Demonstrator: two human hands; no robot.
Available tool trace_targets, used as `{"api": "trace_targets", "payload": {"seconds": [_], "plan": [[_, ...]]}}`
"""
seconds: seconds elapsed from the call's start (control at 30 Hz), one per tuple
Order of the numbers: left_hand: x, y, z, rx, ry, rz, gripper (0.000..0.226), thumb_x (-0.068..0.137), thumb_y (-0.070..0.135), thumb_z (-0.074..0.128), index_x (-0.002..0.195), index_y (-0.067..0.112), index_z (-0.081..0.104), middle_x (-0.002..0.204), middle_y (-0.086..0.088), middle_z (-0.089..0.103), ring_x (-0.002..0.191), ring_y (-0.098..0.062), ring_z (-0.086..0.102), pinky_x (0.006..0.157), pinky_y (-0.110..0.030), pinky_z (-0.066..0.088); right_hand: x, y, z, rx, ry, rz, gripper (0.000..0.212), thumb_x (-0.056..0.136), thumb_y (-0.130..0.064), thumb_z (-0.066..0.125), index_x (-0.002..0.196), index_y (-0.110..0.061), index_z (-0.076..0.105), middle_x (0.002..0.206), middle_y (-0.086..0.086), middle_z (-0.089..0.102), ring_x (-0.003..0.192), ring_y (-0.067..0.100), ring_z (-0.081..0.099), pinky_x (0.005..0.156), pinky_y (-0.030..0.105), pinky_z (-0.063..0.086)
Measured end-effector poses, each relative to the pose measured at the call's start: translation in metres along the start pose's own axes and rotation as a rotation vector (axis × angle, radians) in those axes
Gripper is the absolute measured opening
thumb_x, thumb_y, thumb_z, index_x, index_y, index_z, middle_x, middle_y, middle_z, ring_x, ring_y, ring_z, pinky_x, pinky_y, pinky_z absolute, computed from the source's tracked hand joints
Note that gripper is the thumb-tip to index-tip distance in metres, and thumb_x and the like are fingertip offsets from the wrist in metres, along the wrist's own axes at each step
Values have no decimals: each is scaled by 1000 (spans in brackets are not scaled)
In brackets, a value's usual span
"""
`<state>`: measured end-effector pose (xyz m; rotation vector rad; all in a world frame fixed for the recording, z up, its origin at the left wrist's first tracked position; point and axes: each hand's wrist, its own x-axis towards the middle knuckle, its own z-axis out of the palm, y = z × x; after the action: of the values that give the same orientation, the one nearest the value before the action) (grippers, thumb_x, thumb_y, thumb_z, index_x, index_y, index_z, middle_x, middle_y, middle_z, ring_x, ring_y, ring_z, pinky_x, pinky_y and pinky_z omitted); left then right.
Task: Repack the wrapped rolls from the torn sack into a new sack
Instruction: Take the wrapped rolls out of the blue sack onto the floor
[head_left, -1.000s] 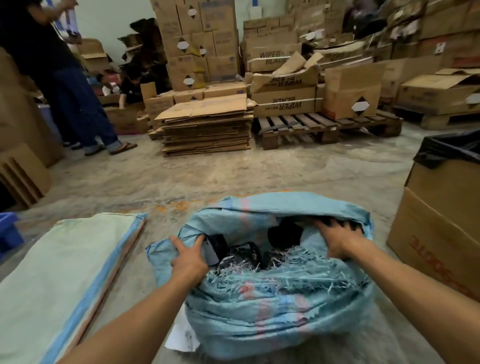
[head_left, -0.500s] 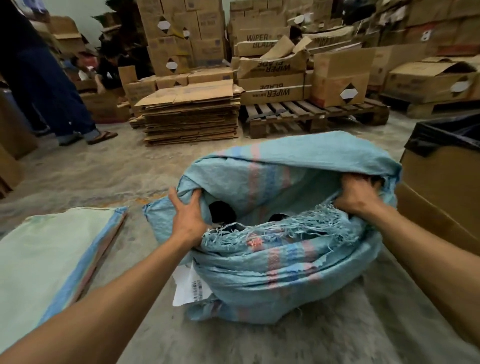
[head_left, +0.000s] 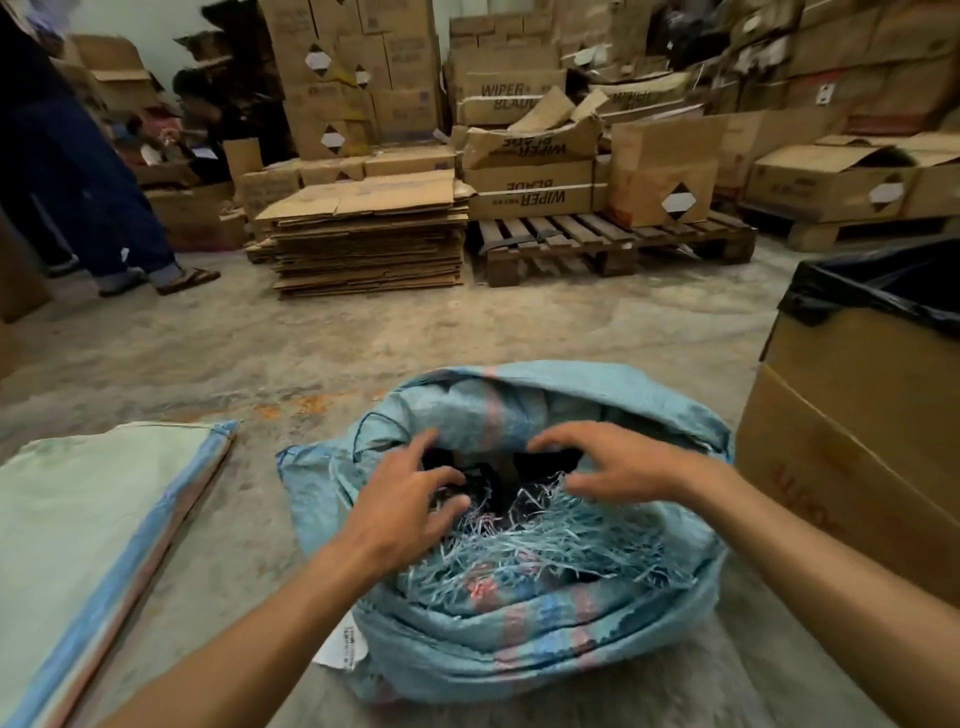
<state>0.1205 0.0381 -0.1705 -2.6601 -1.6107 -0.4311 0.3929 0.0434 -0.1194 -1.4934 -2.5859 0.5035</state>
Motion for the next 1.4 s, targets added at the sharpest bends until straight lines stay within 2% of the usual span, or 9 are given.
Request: {"api": "trace_targets", "payload": {"seconds": [0.1, 0.2, 0.33, 0.43, 0.5, 0.83, 0.93, 1.13, 1.4], "plan": [[-6, 7, 3, -22, -412, 106, 28, 92, 48, 51, 103, 28, 67, 97, 4, 69, 82, -15, 61, 76, -30, 50, 2, -17, 22, -52, -228, 15, 38, 101, -45, 43, 134, -29, 54, 139, -2, 56, 125, 17, 52, 109, 39, 37], [-14, 5, 9, -176, -687, 79, 43, 97, 47, 47, 77, 12, 61, 66, 0, 53, 59, -15, 42, 59, -30, 39, -10, -8, 43, -117, -434, 134, 38, 103, -45, 38, 86, -17, 59, 98, 6, 63, 89, 22, 58, 81, 32, 46], [-5, 3, 8, -360, -457, -98, 53, 98, 41, 52, 51, 18, 43, 42, 8, 35, 40, -9, 26, 49, -26, 26, -13, 2, 50, -237, -388, 87, 22, 90, -14, 49, 102, -10, 67, 101, 10, 69, 89, 28, 62, 71, 30, 46], [15, 2, 14, -259, -201, -158, 33, 97, 32, 54, 76, 11, 69, 61, 3, 61, 49, -5, 48, 52, -24, 37, 3, 1, 43, -156, -70, 70, 18, 82, -15, 55, 98, -21, 62, 88, 0, 64, 81, 21, 58, 69, 32, 48], [29, 2, 20, -192, -195, -186, 24, 96, 24, 53, 112, 16, 69, 100, -2, 73, 88, -14, 66, 77, -27, 51, 22, 2, 44, -84, 64, 86, 22, 85, -14, 51, 103, -21, 61, 98, 2, 68, 91, 23, 62, 76, 34, 49], [55, -28, 65, 84, -668, -298, 53, 104, 34, 37, 150, 50, 15, 160, -18, 16, 145, -46, 15, 118, -54, 17, 59, 32, 106, 110, -160, 392, 92, 86, -54, 65, 154, -19, 14, 153, 15, 39, 141, 40, 29, 115, 45, 30], [44, -20, 67, 132, -606, -329, 67, 101, 12, 37, 154, 40, 5, 159, -25, 4, 145, -50, 7, 116, -57, 17, 54, 33, 104, 146, -170, 337, 97, 75, -55, 76, 150, -16, 30, 150, 11, 43, 137, 31, 41, 112, 35, 35], [32, 7, 26, -41, -388, -355, 101, 74, 10, 78, 152, 21, 15, 145, -23, 26, 119, -39, 50, 98, -44, 49, 39, 6, 83, 191, 232, 313, 62, 71, -39, 84, 122, -17, 56, 120, 6, 52, 109, 24, 55, 96, 32, 46], [-19, 5, -116, -944, -241, -512, 93, 51, 22, 90, 133, 33, 46, 126, -3, 55, 108, -25, 64, 83, -45, 59, 10, -62, -8, 717, 659, 76, 40, 78, -29, 81, 111, -18, 63, 103, -5, 69, 95, 11, 65, 85, 27, 53]]}}
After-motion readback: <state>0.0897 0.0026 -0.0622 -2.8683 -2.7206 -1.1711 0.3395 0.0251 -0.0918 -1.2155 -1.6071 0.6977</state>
